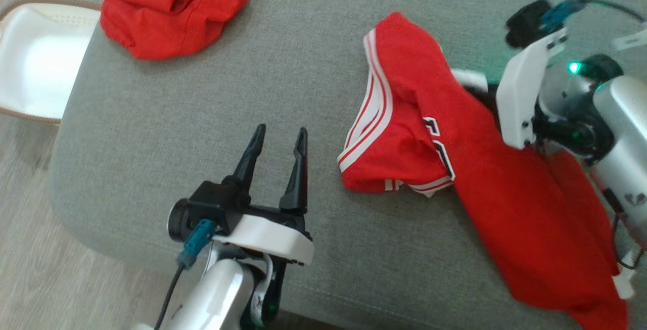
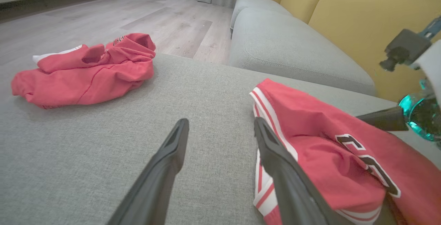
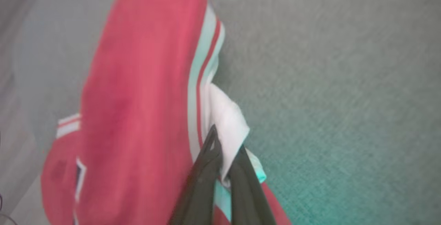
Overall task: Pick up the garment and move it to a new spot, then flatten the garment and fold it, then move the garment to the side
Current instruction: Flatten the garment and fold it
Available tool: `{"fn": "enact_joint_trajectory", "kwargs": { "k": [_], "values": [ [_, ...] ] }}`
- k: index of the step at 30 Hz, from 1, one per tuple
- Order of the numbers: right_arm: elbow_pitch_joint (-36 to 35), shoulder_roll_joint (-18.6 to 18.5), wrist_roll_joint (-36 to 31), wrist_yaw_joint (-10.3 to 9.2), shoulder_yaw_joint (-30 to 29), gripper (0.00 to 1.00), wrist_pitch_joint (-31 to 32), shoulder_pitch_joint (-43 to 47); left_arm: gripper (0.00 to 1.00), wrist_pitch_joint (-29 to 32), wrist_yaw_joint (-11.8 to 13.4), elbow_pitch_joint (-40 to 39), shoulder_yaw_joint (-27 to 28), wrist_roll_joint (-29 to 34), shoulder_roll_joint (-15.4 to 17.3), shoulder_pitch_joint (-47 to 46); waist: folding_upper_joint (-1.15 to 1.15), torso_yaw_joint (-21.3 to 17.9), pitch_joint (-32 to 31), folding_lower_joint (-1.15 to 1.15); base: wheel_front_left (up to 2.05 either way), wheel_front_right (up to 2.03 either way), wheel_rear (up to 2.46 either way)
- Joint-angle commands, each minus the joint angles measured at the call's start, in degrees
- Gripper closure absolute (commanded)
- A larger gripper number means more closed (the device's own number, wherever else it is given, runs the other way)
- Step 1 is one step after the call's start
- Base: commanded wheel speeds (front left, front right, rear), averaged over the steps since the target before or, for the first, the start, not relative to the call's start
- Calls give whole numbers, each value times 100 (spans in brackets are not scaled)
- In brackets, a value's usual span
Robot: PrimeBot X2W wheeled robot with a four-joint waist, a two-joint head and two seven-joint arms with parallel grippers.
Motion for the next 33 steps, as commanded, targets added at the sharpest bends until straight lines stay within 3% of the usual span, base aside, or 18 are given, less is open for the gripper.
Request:
{"fn": "enact_joint_trajectory", "kwargs": {
  "k": [1,10,18,23,29,33],
  "values": [
    [-215,28,41,44,-124,100,-166,-47,0,-70,42,-161,201,10,8,-69,0,-25,-38,0,0,0,0],
    [-433,672,322,44,-597,100,-1524,-467,0,-70,33,-46,305,77,8,117,0,-216,-523,0,0,0,0],
    [-712,1093,184,44,-671,100,-2180,-989,0,-70,5,21,432,166,8,345,0,-424,-1006,0,0,0,0],
    [-479,1654,1,44,-980,100,-2352,-1523,0,-70,5,29,457,175,8,492,0,-536,-1221,0,0,0,0],
    [139,2496,-546,44,-1795,100,-2498,-2060,0,-70,43,28,427,135,8,640,0,-619,-1422,0,0,0,0],
    [509,2701,-690,44,-2546,100,-2716,-2227,0,-70,59,24,398,102,8,709,0,-642,-1510,0,0,0,0]
  ]
}}
